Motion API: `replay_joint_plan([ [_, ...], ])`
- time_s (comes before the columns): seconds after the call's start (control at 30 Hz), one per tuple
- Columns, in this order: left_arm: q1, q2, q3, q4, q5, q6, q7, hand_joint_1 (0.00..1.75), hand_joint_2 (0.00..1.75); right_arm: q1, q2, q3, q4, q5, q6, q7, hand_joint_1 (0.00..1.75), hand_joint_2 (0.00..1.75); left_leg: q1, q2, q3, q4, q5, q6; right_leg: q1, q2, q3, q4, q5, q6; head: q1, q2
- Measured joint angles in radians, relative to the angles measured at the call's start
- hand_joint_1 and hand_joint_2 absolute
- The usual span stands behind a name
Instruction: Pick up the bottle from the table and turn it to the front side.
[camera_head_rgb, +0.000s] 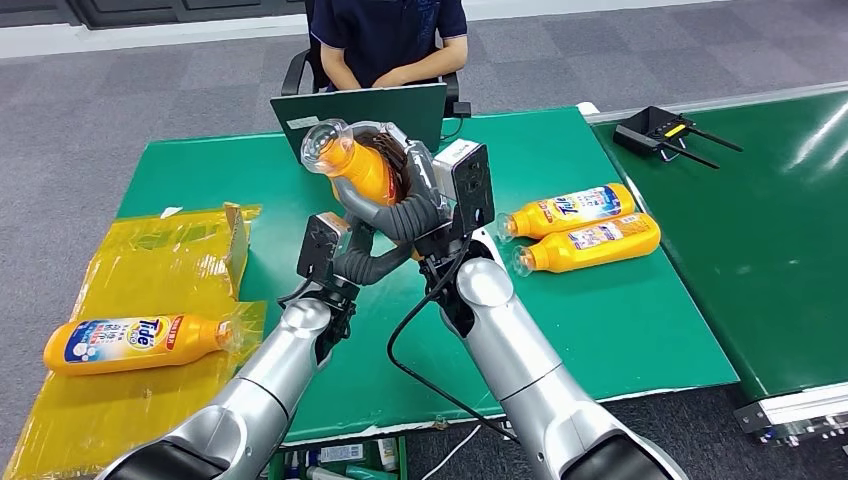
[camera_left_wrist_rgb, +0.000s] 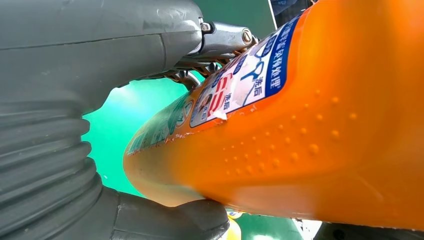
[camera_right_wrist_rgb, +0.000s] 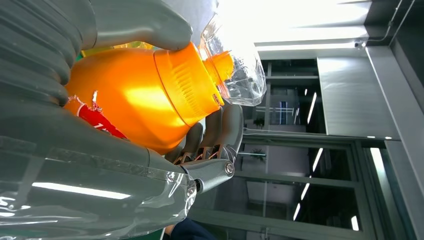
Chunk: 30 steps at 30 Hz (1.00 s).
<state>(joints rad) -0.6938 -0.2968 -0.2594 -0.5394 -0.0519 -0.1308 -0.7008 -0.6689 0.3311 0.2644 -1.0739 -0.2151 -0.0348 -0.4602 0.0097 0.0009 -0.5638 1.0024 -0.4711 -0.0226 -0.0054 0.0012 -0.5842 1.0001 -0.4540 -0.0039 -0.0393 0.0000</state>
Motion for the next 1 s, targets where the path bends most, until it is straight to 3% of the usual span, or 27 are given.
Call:
replay_joint_plan([
  [0.07,0.000,0.000,0.000,0.000,0.000,0.000,0.000,1.75,1.75,0.000,0.000,0.000,0.000,0.001,0.000,0.000,1.75,1.75,0.000,0.000,0.000,0.000,0.000,0.000,0.000,0.000,0.000,0.000,0.000,0.000,0.000,0.000],
  [0.1,0.000,0.000,0.000,0.000,0.000,0.000,0.000,1.75,1.75,0.000,0.000,0.000,0.000,0.002,0.000,0.000,1.59,1.75,0.000,0.000,0.000,0.000,0.000,0.000,0.000,0.000,0.000,0.000,0.000,0.000,0.000,0.000],
  [0.2,0.000,0.000,0.000,0.000,0.000,0.000,0.000,1.75,1.75,0.000,0.000,0.000,0.000,0.004,0.000,0.001,0.31,1.75,0.000,0.000,0.000,0.000,0.000,0.000,0.000,0.000,0.000,0.000,0.000,0.000,0.000,0.000],
  [0.23,0.000,0.000,0.000,0.000,0.000,-0.001,0.000,1.75,1.75,-0.001,0.000,0.000,0.000,0.005,0.001,0.001,0.03,1.75,0.000,0.000,0.000,0.000,0.000,0.000,0.000,0.000,0.000,0.000,0.000,0.000,0.000,0.000],
  [1.0,0.003,-0.005,0.000,-0.002,-0.004,0.004,0.000,1.75,1.75,-0.004,0.003,0.000,-0.001,0.020,-0.003,0.006,0.00,1.75,0.000,0.000,0.000,0.000,0.000,0.000,0.000,0.000,0.000,0.000,0.000,0.000,0.000,0.000],
])
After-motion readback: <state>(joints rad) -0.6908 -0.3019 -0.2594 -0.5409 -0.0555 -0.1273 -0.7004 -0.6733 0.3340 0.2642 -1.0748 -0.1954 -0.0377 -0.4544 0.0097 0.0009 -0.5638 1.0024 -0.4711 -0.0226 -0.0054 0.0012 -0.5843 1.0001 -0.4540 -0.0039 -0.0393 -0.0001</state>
